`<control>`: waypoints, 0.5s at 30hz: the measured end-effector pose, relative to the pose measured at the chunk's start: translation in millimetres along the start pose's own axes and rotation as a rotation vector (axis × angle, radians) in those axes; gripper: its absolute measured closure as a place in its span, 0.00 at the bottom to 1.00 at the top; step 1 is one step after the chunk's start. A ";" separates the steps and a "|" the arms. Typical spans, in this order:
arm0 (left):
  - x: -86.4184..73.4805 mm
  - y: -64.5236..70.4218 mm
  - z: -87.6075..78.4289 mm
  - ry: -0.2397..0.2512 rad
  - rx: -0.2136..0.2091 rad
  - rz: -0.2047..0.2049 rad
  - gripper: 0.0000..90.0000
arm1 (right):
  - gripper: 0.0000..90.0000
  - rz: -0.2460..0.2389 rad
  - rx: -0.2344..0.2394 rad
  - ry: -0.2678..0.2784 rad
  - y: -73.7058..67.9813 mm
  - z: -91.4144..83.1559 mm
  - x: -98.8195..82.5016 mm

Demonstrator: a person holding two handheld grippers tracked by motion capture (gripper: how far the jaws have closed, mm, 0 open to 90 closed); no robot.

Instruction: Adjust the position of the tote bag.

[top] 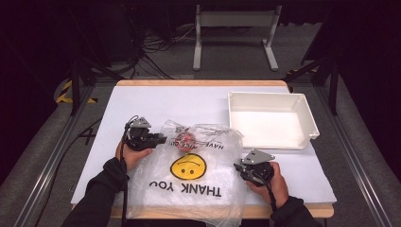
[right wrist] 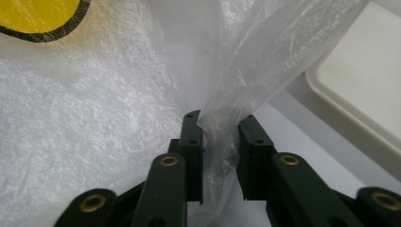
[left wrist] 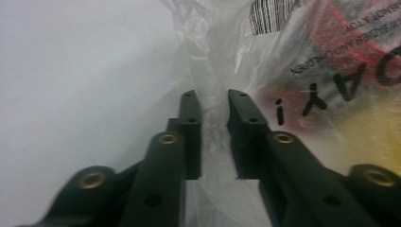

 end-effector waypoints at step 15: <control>-5.5 -10.6 -25.0 0.061 0.111 -0.004 0.99 | 0.99 -0.014 -0.042 0.068 0.5 -5.5 11.3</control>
Point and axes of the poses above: each handheld gripper's, and its own axes: z roughly forward along the jaws, x roughly out of its top, y roughly to its right, the point moved 2 cm from there along z, roughly forward along the jaws, and after that the axes turned 8 degrees about -x, right-handed, at the moved point
